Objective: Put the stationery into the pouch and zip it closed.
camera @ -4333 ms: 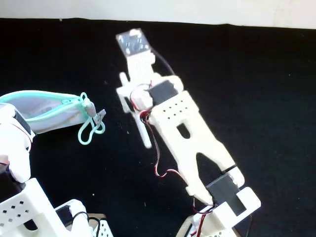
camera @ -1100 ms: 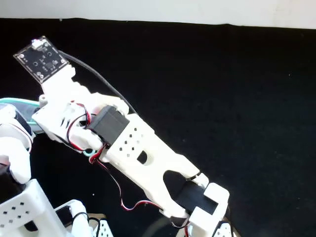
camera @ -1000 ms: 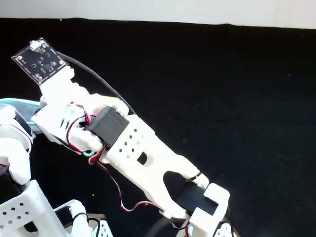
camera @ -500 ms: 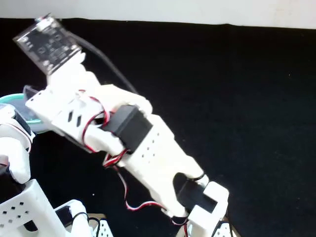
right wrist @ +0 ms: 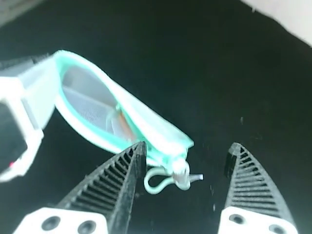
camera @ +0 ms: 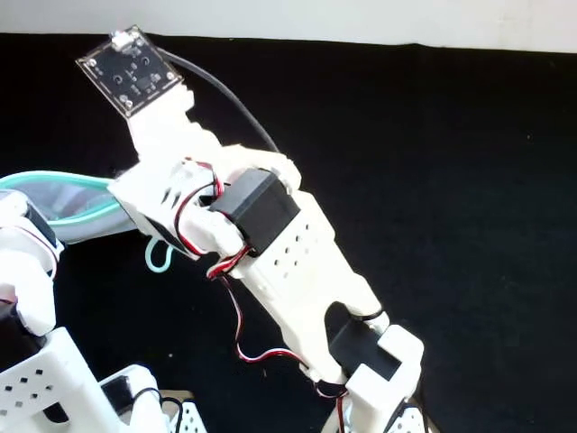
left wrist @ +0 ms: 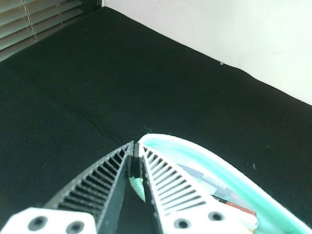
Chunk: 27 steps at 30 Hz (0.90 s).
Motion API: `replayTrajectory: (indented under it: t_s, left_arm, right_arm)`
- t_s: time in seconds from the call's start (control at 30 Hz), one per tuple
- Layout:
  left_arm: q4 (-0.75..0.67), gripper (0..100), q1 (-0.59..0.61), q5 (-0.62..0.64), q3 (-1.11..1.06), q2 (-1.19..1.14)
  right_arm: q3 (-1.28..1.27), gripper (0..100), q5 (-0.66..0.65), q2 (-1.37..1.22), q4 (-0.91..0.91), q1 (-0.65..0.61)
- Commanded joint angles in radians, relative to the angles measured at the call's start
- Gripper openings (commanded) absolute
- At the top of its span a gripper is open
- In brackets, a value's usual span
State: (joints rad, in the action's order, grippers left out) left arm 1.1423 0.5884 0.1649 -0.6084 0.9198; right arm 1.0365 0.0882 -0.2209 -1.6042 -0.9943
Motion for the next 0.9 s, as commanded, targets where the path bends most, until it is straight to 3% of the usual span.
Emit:
replayTrajectory:
  t_s: [0.0, 0.27, 0.47, 0.87]
  left_arm:
    - [0.005, 1, -0.002, 0.006, -0.047, -0.039]
    - [0.005, 1, -0.002, 0.006, -0.047, -0.039]
    - [0.005, 1, -0.002, 0.006, -0.048, -0.039]
    - [0.005, 1, -0.002, 0.006, -0.048, -0.039]
  right_arm:
    - [0.025, 26.0, -0.005, 0.005, -0.050, 0.010]
    - [-0.124, 26.0, -0.008, -0.019, -0.105, 0.010]
    - [-0.283, 26.0, -0.002, -0.061, -0.002, 0.008]
    - [-0.524, 26.0, 0.133, -0.062, 0.246, 0.008]
